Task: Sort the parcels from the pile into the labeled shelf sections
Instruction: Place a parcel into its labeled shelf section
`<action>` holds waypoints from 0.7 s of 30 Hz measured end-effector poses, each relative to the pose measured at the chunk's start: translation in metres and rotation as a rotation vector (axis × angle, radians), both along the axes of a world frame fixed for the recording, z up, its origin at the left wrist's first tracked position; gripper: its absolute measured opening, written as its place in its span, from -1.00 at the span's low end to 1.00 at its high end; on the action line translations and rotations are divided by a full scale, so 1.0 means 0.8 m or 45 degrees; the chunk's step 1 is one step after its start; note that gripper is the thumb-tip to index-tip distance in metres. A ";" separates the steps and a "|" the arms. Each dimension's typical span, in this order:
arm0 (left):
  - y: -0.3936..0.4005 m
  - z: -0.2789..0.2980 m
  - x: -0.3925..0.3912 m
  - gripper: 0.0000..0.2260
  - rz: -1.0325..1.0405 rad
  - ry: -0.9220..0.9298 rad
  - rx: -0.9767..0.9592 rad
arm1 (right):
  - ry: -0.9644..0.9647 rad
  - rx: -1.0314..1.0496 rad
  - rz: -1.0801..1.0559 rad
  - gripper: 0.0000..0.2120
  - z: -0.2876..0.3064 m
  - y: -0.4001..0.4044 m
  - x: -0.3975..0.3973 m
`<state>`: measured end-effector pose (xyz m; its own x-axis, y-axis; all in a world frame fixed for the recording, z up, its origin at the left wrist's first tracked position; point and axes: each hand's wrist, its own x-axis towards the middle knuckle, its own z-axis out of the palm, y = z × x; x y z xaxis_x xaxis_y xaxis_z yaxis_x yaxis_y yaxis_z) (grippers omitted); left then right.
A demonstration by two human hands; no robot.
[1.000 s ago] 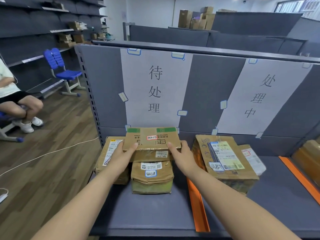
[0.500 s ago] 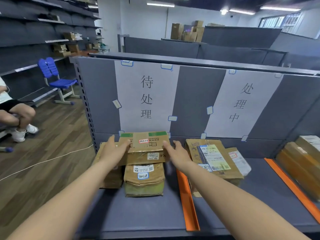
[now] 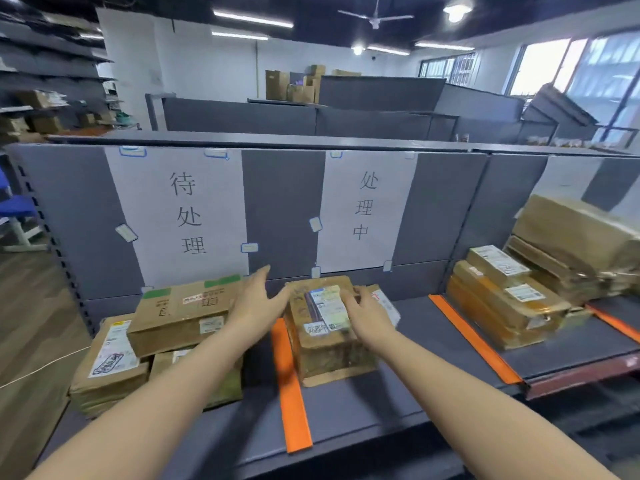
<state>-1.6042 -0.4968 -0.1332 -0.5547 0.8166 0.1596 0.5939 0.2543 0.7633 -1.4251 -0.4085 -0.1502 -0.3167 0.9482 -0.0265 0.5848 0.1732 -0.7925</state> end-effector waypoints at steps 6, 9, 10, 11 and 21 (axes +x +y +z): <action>0.055 0.005 0.132 -0.38 -0.278 -0.108 -0.057 | 0.021 0.015 -0.172 -0.47 0.000 0.021 0.145; 0.075 0.007 0.201 -0.39 -0.385 -0.134 -0.077 | 0.044 -0.020 -0.254 -0.45 0.003 0.028 0.221; 0.081 0.007 0.224 -0.39 -0.420 -0.147 -0.080 | 0.027 -0.023 -0.272 -0.45 0.004 0.030 0.244; 0.086 0.007 0.245 -0.39 -0.451 -0.167 -0.080 | 0.012 -0.014 -0.289 -0.44 0.005 0.033 0.267; 0.119 0.009 0.425 -0.37 -0.692 -0.213 -0.120 | 0.048 -0.015 -0.393 -0.39 0.012 0.042 0.450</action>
